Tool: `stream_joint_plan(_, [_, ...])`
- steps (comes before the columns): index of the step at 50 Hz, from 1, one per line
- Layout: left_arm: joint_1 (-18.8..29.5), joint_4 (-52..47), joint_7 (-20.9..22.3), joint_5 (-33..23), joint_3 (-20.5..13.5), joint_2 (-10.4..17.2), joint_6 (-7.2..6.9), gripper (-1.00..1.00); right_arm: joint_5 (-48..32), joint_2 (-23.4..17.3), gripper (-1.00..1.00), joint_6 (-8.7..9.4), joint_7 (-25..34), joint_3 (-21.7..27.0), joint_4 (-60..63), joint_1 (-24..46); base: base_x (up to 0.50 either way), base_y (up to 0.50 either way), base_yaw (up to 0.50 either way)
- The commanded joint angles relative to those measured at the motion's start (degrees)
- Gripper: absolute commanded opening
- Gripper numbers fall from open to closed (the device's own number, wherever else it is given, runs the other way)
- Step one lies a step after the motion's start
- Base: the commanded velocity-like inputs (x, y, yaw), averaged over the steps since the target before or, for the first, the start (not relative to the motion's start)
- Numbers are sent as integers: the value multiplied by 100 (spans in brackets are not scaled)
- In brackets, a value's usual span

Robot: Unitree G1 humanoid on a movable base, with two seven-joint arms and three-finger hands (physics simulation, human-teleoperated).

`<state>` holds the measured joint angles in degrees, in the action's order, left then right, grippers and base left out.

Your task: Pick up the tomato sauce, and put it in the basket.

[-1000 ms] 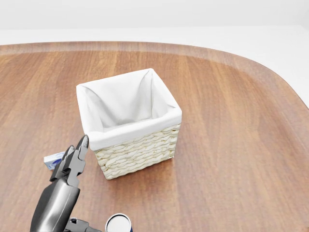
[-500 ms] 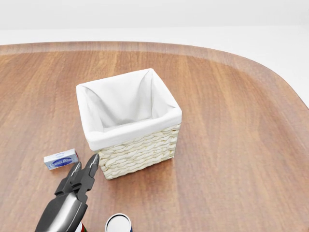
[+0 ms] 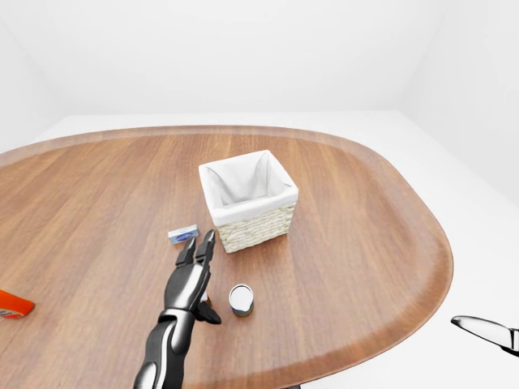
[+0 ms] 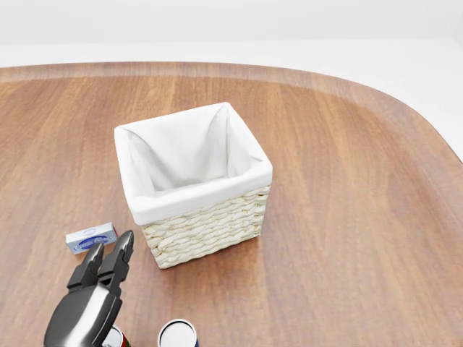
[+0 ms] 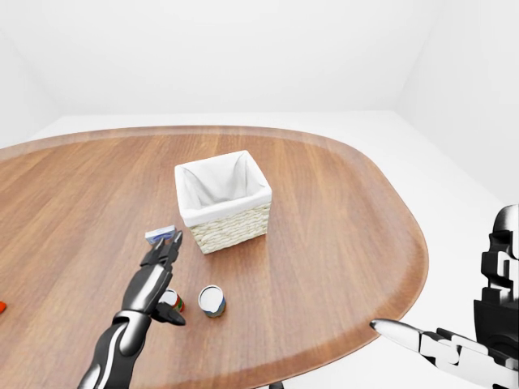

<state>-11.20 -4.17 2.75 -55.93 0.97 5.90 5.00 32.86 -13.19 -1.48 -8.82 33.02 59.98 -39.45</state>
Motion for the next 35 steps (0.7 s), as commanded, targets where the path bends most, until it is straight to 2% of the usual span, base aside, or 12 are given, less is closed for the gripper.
stream_joint_plan(1, [235, 456, -357, -342, -113, 76, 0, 100, -17, 14, 100, 7, 6, -11, 0, 5, 0, 0, 0])
stream_joint_plan(8, [402, 871, -636, -595, -144, 171, -42, 100, 17, 11, 100, 5, 9, 22, 0, -2, 0, 0, 0])
stream_joint_plan(17, [183, 741, -401, -666, -53, 175, 0, 100, 28, 11, 100, 18, 15, 49, 0, 8, 0, 0, 0])
stream_joint_plan(25, [212, 977, -453, -792, -12, 200, 0, 100, 43, -33, 100, 30, -21, 56, 0, 20, 0, 0, 0])
stream_joint_plan(30, [233, 1009, -488, -859, -9, 205, 0, 100, 108, -138, 100, -23, -105, 66, 0, -33, 0, 0, 0])
stream_joint_plan(35, [260, 1176, -601, -934, 30, 212, 0, 100, 50, -53, 100, 14, -41, 50, 0, 7, 0, 0, 0])
